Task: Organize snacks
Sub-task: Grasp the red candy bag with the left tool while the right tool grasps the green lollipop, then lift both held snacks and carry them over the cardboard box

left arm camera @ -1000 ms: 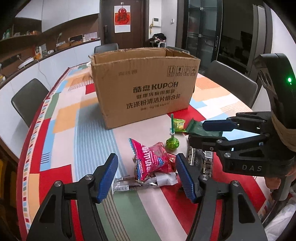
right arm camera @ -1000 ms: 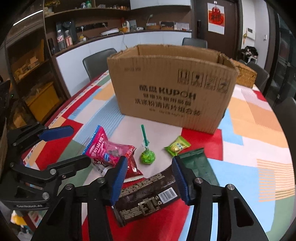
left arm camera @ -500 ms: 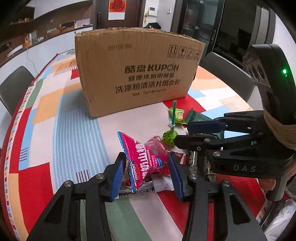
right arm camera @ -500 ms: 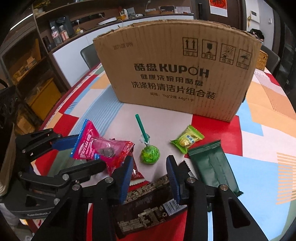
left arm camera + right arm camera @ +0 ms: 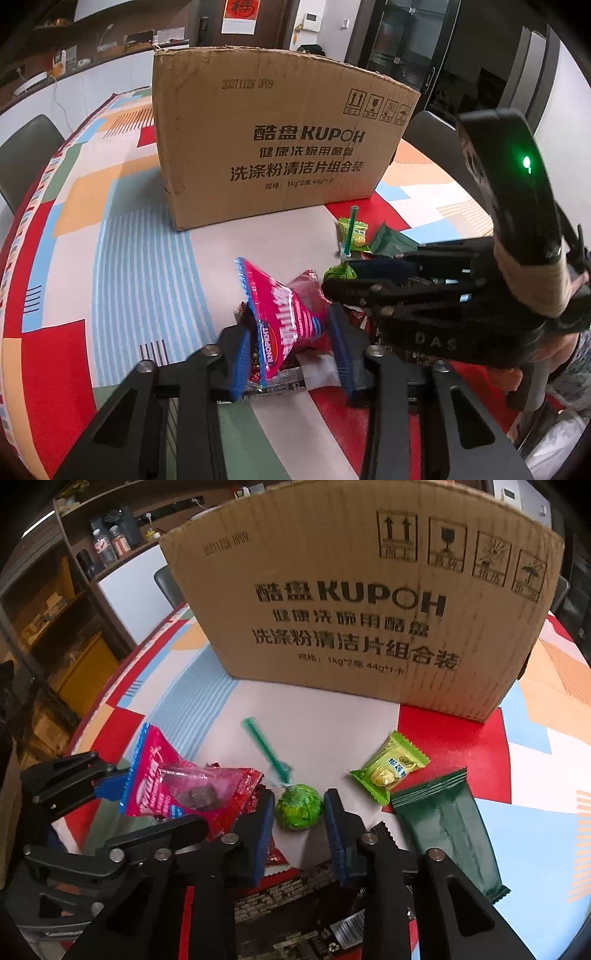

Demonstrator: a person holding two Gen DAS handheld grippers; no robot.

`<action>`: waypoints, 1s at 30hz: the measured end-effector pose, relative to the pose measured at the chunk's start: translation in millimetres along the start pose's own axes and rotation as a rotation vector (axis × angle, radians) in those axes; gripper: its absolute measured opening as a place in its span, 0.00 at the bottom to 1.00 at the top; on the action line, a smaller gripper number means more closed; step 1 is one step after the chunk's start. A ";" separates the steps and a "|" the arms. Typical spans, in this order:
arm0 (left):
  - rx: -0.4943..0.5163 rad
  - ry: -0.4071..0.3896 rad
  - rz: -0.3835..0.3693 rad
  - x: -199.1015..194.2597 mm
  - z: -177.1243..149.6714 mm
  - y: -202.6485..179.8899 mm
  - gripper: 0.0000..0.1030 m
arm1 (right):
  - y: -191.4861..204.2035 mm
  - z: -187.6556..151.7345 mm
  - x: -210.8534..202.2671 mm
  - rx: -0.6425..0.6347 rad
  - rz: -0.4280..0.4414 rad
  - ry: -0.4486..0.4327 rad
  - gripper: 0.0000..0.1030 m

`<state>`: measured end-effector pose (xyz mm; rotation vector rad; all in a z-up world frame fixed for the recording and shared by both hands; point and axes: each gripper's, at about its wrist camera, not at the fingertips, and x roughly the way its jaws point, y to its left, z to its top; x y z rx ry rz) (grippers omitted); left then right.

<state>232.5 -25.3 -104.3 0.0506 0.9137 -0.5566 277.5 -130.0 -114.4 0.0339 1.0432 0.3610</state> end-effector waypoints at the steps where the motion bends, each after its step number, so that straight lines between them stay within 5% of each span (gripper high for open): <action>1: -0.003 -0.003 0.001 -0.3 0.4 0.0 0.32 | 0.4 -0.9 2.1 -0.001 -0.003 0.005 0.26; 30: -0.007 -0.194 0.058 -62.5 19.9 -29.5 0.22 | 13.3 -4.3 -86.3 -0.014 -0.047 -0.218 0.26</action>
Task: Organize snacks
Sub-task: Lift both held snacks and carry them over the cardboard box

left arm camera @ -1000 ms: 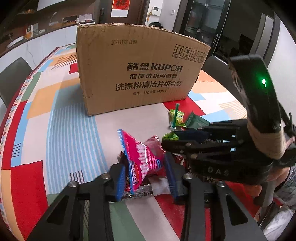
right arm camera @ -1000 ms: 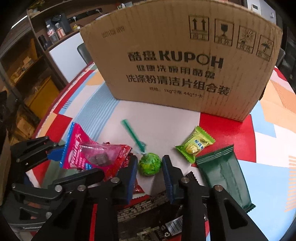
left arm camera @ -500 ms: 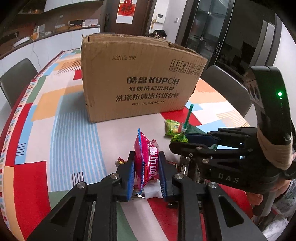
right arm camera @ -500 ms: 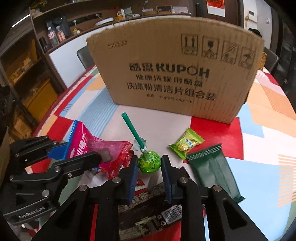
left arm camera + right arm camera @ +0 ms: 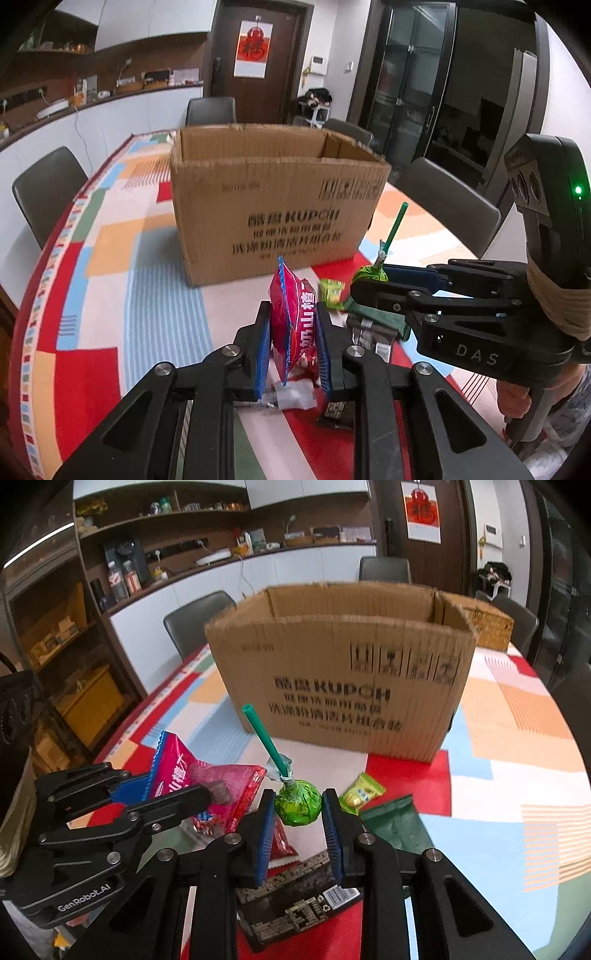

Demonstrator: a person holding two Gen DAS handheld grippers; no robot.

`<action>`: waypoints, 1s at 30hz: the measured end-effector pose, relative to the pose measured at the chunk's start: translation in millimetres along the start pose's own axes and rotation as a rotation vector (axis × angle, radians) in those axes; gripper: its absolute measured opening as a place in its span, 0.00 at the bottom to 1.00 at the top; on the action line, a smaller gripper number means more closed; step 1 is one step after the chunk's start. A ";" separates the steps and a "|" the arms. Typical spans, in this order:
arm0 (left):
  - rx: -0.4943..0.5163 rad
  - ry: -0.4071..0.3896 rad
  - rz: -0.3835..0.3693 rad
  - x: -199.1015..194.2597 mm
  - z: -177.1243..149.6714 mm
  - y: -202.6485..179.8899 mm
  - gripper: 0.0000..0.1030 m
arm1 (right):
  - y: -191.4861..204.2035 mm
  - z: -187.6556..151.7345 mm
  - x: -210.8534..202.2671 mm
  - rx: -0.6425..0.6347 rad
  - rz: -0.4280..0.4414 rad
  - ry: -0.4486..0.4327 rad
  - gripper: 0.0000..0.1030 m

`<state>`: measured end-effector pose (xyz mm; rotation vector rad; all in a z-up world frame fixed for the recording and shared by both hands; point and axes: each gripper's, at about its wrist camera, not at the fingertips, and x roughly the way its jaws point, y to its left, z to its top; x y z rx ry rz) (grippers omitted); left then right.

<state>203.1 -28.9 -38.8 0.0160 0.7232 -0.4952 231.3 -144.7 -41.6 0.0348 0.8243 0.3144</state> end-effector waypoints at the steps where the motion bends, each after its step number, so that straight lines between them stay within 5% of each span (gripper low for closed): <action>1: 0.002 -0.010 0.003 -3.1 2.5 -0.8 0.22 | 0.5 2.1 -3.2 0.000 0.000 -0.010 0.26; 30: 0.054 -0.282 0.042 -34.3 121.3 -2.3 0.22 | -18.0 107.1 -61.0 0.019 -0.057 -0.293 0.26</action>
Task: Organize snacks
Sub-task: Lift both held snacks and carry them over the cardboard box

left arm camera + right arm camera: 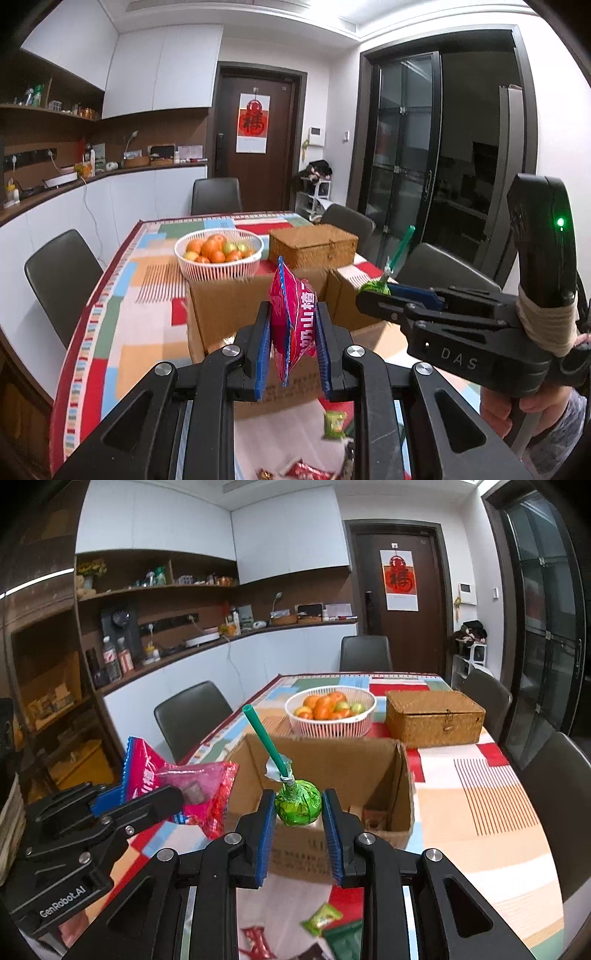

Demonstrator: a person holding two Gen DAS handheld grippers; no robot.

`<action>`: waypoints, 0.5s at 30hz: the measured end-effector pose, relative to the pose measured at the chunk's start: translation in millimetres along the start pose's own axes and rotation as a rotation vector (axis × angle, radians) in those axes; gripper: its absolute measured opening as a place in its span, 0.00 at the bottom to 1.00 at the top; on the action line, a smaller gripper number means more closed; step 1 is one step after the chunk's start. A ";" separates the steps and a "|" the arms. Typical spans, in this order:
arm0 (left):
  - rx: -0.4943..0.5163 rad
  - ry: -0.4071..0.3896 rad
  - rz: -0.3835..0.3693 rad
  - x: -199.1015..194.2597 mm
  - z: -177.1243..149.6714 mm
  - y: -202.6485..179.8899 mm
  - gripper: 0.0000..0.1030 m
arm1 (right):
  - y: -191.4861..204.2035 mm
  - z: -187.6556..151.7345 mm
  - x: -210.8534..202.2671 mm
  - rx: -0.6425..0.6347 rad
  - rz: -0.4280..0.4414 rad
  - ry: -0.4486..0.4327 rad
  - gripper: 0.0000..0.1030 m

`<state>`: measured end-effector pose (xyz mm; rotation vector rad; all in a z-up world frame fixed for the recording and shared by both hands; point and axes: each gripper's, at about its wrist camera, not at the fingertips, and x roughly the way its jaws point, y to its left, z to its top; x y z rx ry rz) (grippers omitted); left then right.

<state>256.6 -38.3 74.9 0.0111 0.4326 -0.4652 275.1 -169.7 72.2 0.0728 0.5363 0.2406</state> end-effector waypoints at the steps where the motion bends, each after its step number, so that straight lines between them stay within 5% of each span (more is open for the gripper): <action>1: 0.001 -0.004 0.003 1.4 2.7 0.9 0.22 | -1.2 3.2 2.0 0.005 -0.001 -0.002 0.26; 15: -0.014 0.062 0.015 51.5 26.3 23.0 0.22 | -15.5 33.7 46.8 -0.005 -0.041 0.053 0.26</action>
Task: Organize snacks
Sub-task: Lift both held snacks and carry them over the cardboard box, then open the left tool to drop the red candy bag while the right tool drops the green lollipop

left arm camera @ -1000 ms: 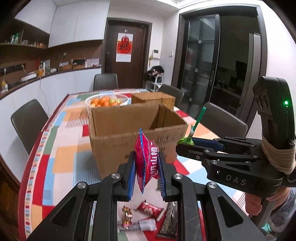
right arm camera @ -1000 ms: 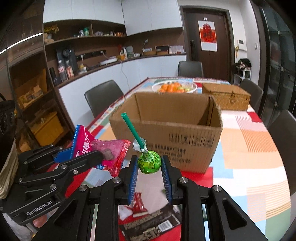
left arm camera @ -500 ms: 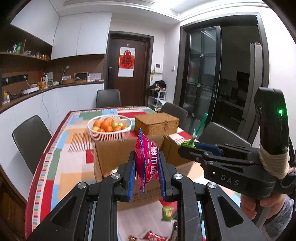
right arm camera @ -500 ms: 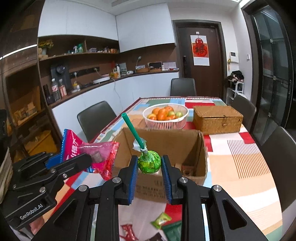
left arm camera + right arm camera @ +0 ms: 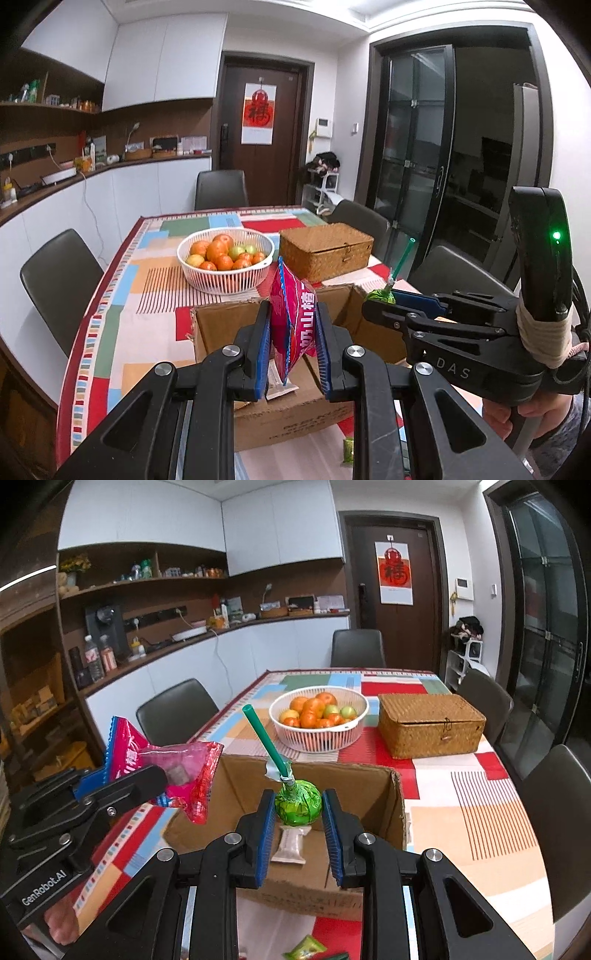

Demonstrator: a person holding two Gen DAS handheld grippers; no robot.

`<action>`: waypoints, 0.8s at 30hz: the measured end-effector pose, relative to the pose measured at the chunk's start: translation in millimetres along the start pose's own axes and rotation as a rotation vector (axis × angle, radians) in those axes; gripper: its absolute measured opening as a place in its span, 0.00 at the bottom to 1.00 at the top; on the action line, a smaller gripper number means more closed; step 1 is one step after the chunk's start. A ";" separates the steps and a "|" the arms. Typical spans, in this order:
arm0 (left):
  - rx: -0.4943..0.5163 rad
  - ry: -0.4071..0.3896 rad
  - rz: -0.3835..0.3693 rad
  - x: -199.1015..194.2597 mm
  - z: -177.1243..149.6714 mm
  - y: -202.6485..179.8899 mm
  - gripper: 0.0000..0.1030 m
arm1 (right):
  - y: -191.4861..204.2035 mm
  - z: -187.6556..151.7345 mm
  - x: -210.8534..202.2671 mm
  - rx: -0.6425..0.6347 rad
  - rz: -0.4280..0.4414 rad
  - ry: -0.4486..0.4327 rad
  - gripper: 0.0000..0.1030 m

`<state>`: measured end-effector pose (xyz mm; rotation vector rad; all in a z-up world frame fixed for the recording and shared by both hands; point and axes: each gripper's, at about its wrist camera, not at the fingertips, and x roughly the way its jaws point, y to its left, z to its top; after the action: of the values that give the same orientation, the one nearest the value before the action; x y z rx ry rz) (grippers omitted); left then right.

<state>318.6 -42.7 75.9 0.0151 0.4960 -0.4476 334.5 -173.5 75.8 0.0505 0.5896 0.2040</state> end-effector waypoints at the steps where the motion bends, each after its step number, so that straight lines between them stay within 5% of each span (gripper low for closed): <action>1: -0.003 0.011 0.003 5.2 0.0 1.8 0.22 | -1.6 0.6 5.7 0.001 -0.004 0.015 0.26; 9: 0.005 0.085 0.025 37.3 -0.3 9.0 0.25 | -11.0 0.1 39.5 0.023 -0.021 0.095 0.26; 13: 0.013 0.074 0.064 32.4 -4.8 8.0 0.42 | -11.0 -1.5 46.9 0.019 -0.041 0.110 0.37; 24: 0.123 0.020 0.155 -27.9 -30.1 -9.7 0.48 | 15.6 -25.7 -9.8 -0.050 -0.010 -0.002 0.38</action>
<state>279.0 -36.3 63.2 0.1761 0.4827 -0.3255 309.5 -160.5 61.5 -0.0005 0.5820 0.2092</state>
